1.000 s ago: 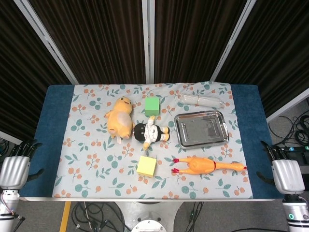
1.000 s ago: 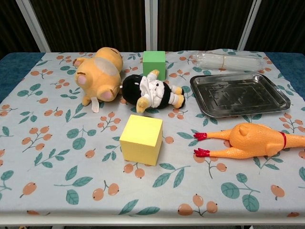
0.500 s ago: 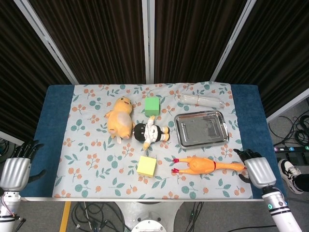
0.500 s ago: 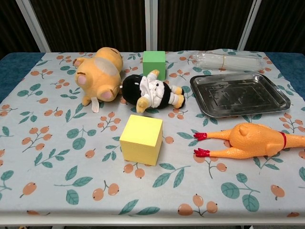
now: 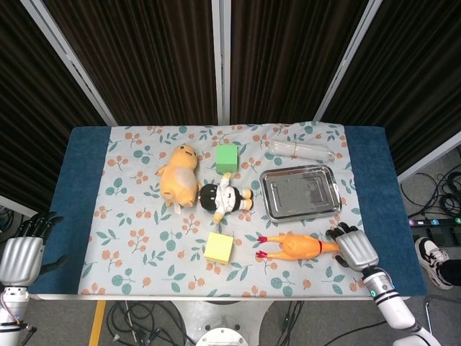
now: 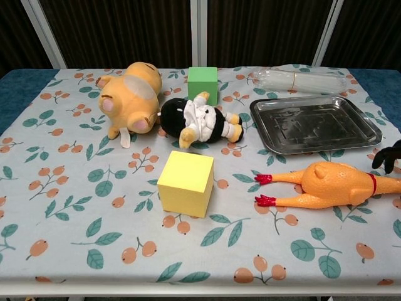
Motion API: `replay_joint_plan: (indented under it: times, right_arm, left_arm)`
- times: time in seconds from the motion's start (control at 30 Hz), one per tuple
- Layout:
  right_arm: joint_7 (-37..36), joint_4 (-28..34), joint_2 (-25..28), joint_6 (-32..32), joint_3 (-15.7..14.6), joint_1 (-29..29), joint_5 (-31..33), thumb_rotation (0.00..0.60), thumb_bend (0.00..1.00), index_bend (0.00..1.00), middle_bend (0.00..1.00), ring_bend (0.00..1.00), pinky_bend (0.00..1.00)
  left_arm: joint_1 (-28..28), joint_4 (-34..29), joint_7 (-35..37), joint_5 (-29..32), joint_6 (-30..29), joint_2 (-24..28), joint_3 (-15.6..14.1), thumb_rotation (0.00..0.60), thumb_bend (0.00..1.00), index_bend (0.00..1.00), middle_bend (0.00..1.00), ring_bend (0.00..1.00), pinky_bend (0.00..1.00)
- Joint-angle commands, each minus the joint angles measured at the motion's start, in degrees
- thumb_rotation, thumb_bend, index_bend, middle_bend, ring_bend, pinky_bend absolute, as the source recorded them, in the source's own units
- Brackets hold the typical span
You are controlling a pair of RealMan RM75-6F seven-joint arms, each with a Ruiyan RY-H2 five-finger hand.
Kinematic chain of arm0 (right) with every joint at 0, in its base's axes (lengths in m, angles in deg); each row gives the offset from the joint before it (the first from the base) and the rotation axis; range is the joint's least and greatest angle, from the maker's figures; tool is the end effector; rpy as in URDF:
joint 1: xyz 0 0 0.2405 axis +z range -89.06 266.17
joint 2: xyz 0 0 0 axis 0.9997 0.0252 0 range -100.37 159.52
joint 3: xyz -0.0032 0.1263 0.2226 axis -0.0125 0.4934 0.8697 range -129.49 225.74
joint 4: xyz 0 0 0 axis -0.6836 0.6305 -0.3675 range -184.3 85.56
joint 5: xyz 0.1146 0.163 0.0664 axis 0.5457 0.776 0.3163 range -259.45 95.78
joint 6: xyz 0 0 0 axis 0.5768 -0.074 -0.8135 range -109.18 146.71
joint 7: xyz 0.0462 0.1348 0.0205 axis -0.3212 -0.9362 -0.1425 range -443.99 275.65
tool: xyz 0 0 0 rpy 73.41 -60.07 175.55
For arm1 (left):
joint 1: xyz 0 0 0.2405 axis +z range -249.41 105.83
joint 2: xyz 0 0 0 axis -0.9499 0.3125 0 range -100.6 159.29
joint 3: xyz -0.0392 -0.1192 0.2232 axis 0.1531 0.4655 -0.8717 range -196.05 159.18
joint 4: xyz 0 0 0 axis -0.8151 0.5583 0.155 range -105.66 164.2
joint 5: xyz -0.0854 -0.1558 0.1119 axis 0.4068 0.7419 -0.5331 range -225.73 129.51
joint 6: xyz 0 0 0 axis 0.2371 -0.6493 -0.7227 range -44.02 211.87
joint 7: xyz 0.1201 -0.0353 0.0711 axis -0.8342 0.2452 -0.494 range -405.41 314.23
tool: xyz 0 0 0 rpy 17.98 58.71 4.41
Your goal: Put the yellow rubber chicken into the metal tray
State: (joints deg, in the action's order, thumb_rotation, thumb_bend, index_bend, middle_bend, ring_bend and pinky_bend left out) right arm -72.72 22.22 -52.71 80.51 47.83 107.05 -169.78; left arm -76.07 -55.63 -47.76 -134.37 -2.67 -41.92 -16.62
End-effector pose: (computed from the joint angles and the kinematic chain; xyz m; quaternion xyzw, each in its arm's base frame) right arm -0.3209 -0.2396 0.0264 0.7737 -0.3304 0.2411 0.4838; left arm -0.3257 0.1749 0.1310 -0.5987 -0.3750 -0.3763 0.5994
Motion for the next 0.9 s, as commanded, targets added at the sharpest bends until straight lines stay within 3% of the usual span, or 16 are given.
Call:
replay_joint_plan:
  times: [0.03, 0.33, 0.43, 0.63, 0.9]
  right_arm:
    - [-0.8, -0.7, -0.6, 0.0, -0.3, 0.5, -0.7, 0.6, 0.2, 0.35, 0.38, 0.28, 0.42]
    - [-1.6, -1.5, -1.1, 0.0, -1.0, 1.3, -1.0, 0.6, 0.24, 0.41, 0.42, 0.33, 0.49]
    - [-2.2, -2.3, -1.7, 0.6, -1.0, 1.2, -1.0, 0.6, 0.26, 0.47, 0.47, 0.38, 0.56]
    - [-4.2, -5.0, -2.6, 4.6, -0.7, 1.3, -3.0, 0.6, 0.33, 0.75, 0.67, 0.61, 0.85]
    - [-6.2, -0.7, 3.6, 10.1, 0.2, 5.2, -10.2, 0.6, 0.33, 0.95, 0.79, 0.73, 1.0]
  left_arm:
    - [0.1, 0.1, 0.3, 0.0, 0.0, 0.0, 0.0, 0.6, 0.02, 0.27, 0.26, 0.15, 0.22]
    - [0.2, 0.4, 0.8, 0.1, 0.1, 0.1, -0.1, 0.6, 0.02, 0.27, 0.26, 0.15, 0.22]
    - [0.2, 0.4, 1.0, 0.0, 0.2, 0.1, -0.2, 0.6, 0.02, 0.27, 0.26, 0.15, 0.22]
    - [-1.0, 0.3, 2.9, -1.9, 0.5, 0.8, 0.0, 0.6, 0.02, 0.27, 0.26, 0.15, 0.22]
    - [-7.0, -3.4, 14.4, -8.0, 3.0, 5.7, 1.4, 0.6, 0.01, 0.27, 0.26, 0.15, 0.22]
